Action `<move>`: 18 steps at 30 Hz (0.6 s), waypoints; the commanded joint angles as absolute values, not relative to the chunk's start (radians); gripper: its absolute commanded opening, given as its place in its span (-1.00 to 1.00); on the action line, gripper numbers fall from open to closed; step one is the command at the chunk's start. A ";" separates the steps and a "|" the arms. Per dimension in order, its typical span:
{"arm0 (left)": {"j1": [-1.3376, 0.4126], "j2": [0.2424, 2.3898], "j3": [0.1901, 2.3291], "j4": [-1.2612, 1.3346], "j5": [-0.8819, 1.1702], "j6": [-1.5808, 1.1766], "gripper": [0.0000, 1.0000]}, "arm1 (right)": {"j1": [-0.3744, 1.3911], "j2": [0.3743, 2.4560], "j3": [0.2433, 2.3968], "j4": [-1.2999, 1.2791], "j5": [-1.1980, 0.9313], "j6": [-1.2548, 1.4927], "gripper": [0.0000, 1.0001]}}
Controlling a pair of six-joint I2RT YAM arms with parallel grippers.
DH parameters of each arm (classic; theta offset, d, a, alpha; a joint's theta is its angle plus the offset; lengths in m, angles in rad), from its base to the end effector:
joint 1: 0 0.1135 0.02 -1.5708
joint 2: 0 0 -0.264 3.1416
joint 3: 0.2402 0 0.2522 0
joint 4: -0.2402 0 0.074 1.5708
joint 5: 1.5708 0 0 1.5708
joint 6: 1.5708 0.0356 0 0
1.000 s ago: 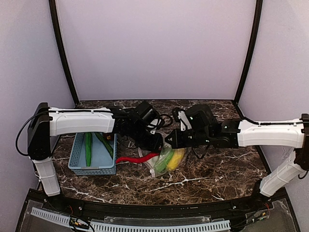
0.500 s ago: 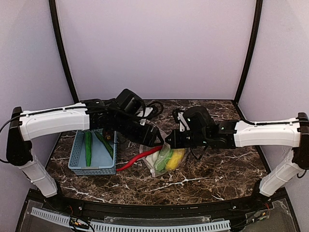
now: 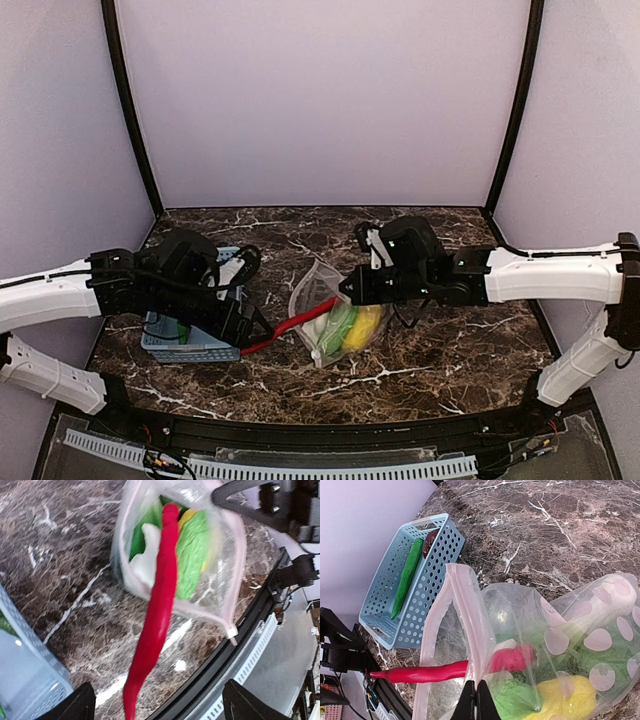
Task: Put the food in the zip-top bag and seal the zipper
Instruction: Adjust the fake vegetable in the zipper food storage bag.
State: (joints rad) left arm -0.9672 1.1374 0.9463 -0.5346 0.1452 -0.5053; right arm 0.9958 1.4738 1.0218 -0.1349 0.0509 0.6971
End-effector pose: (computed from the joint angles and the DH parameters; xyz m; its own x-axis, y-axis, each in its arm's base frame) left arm 0.1335 -0.2028 0.2930 -0.7537 0.2494 -0.6081 0.5843 0.6780 -0.4461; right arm 0.1822 0.2778 0.2626 -0.7542 0.0152 -0.6565 -0.4316 0.7420 0.5130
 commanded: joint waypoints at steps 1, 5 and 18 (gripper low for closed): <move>-0.970 1.081 0.849 -0.622 0.027 -0.552 0.77 | 0.991 1.476 1.057 -0.119 0.024 0.680 -1.00; -0.970 1.059 0.795 -0.610 0.026 -0.578 0.73 | 0.991 1.468 1.062 -0.120 0.016 0.675 -1.00; -0.970 1.127 0.773 -0.523 0.103 -0.608 0.04 | 0.990 1.462 1.056 -0.120 0.015 0.673 -1.00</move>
